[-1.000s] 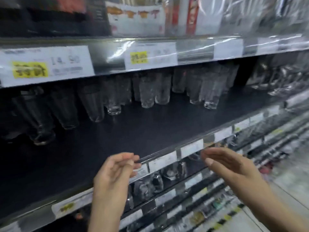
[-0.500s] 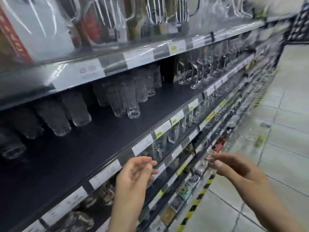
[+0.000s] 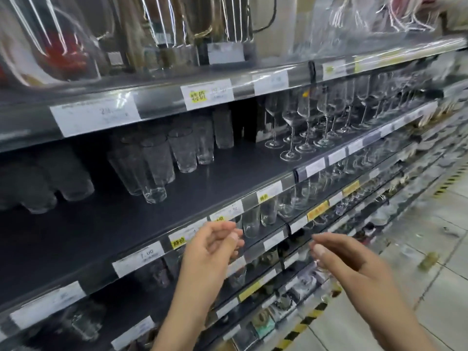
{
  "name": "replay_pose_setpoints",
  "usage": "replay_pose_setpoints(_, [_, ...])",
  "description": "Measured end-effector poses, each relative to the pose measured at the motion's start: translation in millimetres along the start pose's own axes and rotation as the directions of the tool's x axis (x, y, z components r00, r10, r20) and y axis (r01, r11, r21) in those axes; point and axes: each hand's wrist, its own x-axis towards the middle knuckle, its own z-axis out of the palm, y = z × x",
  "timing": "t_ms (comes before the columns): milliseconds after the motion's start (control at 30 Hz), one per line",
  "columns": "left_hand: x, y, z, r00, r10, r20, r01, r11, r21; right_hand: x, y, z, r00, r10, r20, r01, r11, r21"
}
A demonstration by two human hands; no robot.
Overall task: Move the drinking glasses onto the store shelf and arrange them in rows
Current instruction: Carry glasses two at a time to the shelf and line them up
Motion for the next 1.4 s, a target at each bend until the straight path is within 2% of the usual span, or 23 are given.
replay_pose_setpoints(333, [120.0, -4.8, 52.4, 0.968, -0.004, -0.250, 0.018, 0.998, 0.054, 152.9, 5.3, 7.5, 0.966, -0.118, 0.230, 0.139, 0.987, -0.081])
replay_pose_setpoints(567, [230.1, -10.5, 76.5, 0.872, 0.024, -0.488, -0.015, 1.000, 0.021, 275.2, -6.6, 33.6, 0.955, -0.133, 0.263, 0.148, 0.988, -0.037])
replay_pose_setpoints(667, [275.5, -12.8, 81.7, 0.855, 0.071, -0.514, -0.021, 0.994, 0.103, 321.7, -8.6, 48.1, 0.956, -0.109, 0.273, 0.122, 0.992, -0.031])
replay_pose_setpoints(800, [317.8, -23.8, 84.6, 0.847, -0.076, -0.526, 0.111, 0.993, 0.036, 376.3, 1.7, 79.8, 0.944, -0.056, 0.325, 0.075, 0.996, -0.047])
replay_pose_setpoints(933, [340.8, -38.7, 83.2, 0.800, -0.022, -0.600, 0.084, 0.994, 0.076, 424.1, 15.2, 122.8, 0.936, -0.033, 0.351, 0.071, 0.993, -0.095])
replay_pose_setpoints(1233, [370.6, -65.9, 85.0, 0.724, 0.125, -0.678, 0.039, 0.974, 0.222, 489.6, 21.9, 179.4, 0.901, -0.243, 0.359, 0.312, 0.939, -0.146])
replay_pose_setpoints(1400, [387.1, -73.7, 90.2, 0.674, 0.186, -0.715, 0.047, 0.955, 0.293, 507.9, 18.8, 194.6, 0.889, -0.278, 0.364, 0.338, 0.935, -0.111])
